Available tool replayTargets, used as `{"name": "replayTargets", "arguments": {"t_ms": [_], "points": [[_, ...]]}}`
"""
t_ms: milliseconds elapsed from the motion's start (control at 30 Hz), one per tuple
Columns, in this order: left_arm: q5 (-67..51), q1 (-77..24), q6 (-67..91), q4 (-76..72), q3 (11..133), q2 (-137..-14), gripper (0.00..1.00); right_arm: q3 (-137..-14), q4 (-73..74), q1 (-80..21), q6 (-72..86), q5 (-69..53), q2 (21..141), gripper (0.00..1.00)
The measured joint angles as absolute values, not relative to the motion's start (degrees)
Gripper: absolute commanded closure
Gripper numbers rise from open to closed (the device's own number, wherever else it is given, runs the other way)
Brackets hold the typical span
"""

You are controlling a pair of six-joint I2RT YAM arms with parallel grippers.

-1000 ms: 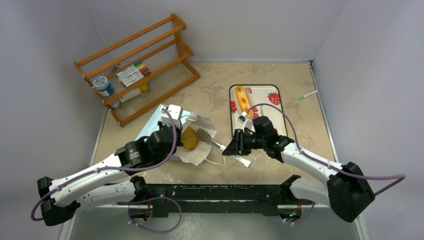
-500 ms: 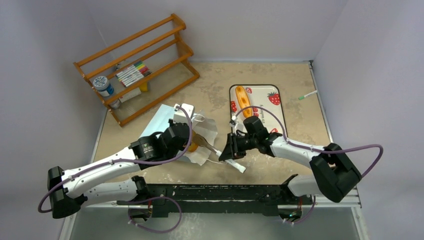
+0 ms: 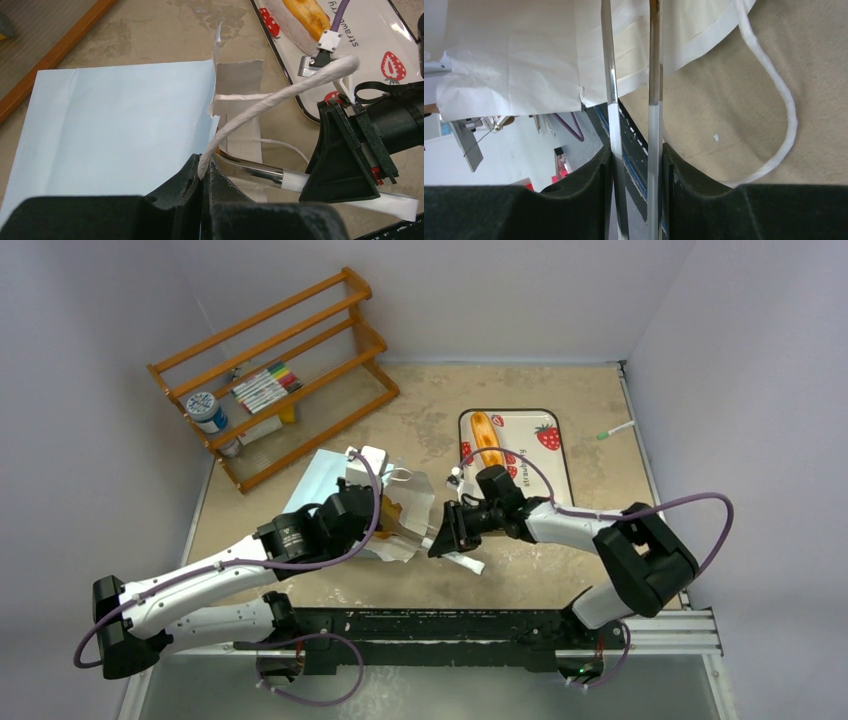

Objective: Take the fake bread out of the paper bag
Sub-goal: Take out the fake bread from the paper bag.

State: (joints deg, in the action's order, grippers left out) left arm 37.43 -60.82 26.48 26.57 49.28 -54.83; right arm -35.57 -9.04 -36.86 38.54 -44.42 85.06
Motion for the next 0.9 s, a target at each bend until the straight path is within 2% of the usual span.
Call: {"name": "replayTargets", "arguments": {"t_ms": [100, 133, 167, 233, 267, 700, 900], "points": [[36.99, -60.82, 26.87, 26.61, 49.28, -54.72, 1.00, -36.01, -11.38, -36.86, 38.81, -44.60, 86.89, 0.63], [36.84, -60.82, 27.03, 26.63, 49.28, -54.72, 1.00, -36.12, -12.08, -36.86, 38.96, -44.58, 87.48, 0.68], [36.75, -60.82, 27.09, 26.65, 49.28, -54.72, 1.00, -36.27, -12.99, -36.86, 39.07, -44.58, 88.18, 0.74], [36.69, -60.82, 27.44, 26.70, 49.28, -54.72, 1.00, -36.47, -14.06, -36.86, 39.42, -44.40, 88.90, 0.94], [36.69, -60.82, 27.46, 26.76, 49.28, -54.72, 1.00, -36.51, -14.09, -36.86, 39.44, -44.16, 88.86, 1.00], [38.35, -60.82, 28.08, 26.98, 48.05, -52.95, 1.00, -38.74, -2.85, -37.01, 36.36, -34.46, 72.29, 1.00], [38.37, -60.82, 28.10, 27.00, 47.86, -52.69, 1.00, -38.74, -2.76, -37.04, 35.97, -34.00, 73.82, 1.00]]}}
